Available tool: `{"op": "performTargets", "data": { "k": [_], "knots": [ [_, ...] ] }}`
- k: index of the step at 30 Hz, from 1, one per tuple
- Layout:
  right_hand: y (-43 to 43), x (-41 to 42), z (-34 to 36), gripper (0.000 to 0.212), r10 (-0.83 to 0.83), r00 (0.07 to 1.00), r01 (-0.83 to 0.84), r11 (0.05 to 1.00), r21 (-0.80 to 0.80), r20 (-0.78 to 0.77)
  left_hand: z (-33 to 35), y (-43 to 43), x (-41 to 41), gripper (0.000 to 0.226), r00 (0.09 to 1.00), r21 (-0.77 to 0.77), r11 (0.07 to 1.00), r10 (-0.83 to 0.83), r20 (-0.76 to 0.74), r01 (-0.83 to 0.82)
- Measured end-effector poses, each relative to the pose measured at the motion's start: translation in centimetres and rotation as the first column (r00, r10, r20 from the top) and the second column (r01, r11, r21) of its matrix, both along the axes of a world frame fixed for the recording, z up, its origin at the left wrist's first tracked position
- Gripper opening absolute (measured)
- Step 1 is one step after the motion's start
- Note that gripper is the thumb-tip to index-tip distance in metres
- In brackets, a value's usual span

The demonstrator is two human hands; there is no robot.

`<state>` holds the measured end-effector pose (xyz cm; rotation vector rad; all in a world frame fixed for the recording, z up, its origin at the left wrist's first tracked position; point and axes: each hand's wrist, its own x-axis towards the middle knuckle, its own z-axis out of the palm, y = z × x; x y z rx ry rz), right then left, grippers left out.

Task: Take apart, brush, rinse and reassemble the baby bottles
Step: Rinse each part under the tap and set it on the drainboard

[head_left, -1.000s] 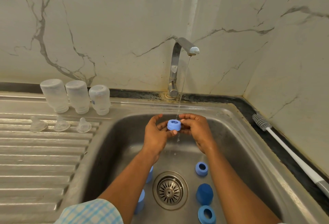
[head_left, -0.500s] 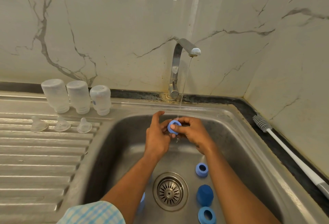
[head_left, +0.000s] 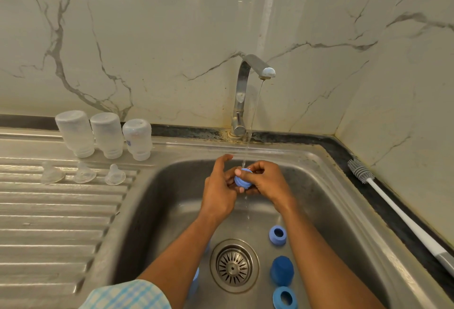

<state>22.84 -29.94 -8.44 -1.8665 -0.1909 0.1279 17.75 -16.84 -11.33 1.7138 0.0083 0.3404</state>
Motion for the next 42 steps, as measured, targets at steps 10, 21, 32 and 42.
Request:
{"op": "performTargets", "data": {
  "k": [10,21,32,42],
  "knots": [
    [0.3,-0.3,0.1,0.014,0.097,0.99,-0.101,0.994,-0.029,-0.098,-0.3,0.4,0.5,0.082,0.997,-0.034,0.997,0.071,-0.014,-0.071],
    [0.5,-0.4,0.5,0.027,-0.055,0.984,0.021,0.981,-0.193,-0.17,0.4,-1.2,0.2,0.091,0.996,0.064,0.996,-0.067,0.058,0.063],
    [0.6,-0.9,0.0,0.048,0.086,0.939,-0.05,0.992,0.115,-0.333,0.3,-0.8,0.5,0.095,0.995,0.042,0.996,0.077,0.063,-0.079],
    [0.2,-0.6,-0.2,0.044,0.034,0.944,-0.002,0.995,0.098,-0.328,0.0,-0.6,0.6,0.102,0.997,0.053,0.996,0.075,0.022,-0.076]
  ]
}}
